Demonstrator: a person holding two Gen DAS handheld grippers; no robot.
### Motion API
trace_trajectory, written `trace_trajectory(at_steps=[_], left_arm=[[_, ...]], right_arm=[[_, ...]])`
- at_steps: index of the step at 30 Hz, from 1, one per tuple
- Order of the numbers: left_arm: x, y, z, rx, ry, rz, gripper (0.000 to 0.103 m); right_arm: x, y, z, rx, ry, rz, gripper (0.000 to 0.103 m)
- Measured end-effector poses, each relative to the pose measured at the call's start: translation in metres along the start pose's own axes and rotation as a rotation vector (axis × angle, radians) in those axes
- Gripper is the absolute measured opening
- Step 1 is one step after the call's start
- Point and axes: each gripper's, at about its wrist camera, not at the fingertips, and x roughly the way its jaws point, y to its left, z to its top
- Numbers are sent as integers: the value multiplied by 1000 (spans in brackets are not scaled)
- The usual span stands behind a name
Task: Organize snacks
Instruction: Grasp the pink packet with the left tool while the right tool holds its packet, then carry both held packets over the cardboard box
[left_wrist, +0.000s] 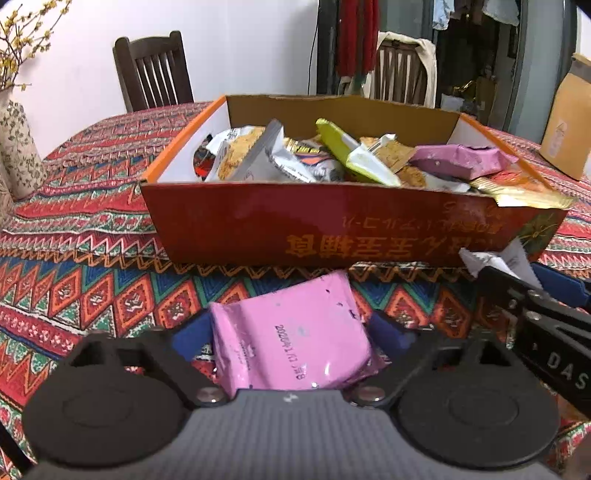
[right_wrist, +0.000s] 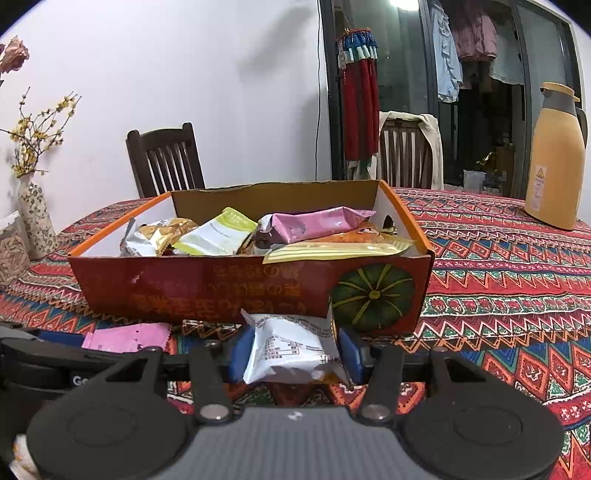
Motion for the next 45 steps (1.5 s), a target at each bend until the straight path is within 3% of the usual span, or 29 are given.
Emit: trace_trajectory(at_steps=[8, 18, 27, 37, 45], left_arm=[[-11, 6, -4, -22, -38, -16, 71], [-33, 16, -10, -31, -67, -51, 71], [-67, 20, -2, -17, -156, -116, 71], [-95, 19, 39, -14, -276, -99, 71], [-97, 8, 87, 2, -338, -86, 71]], right_arm=[[4, -1, -1, 0, 17, 7, 50], [-6, 8, -3, -45, -27, -22, 51], [-39, 7, -5, -20, -72, -8, 51], [-66, 6, 31, -23, -186, -16, 51], [-51, 7, 71, -42, -224, -35, 51]])
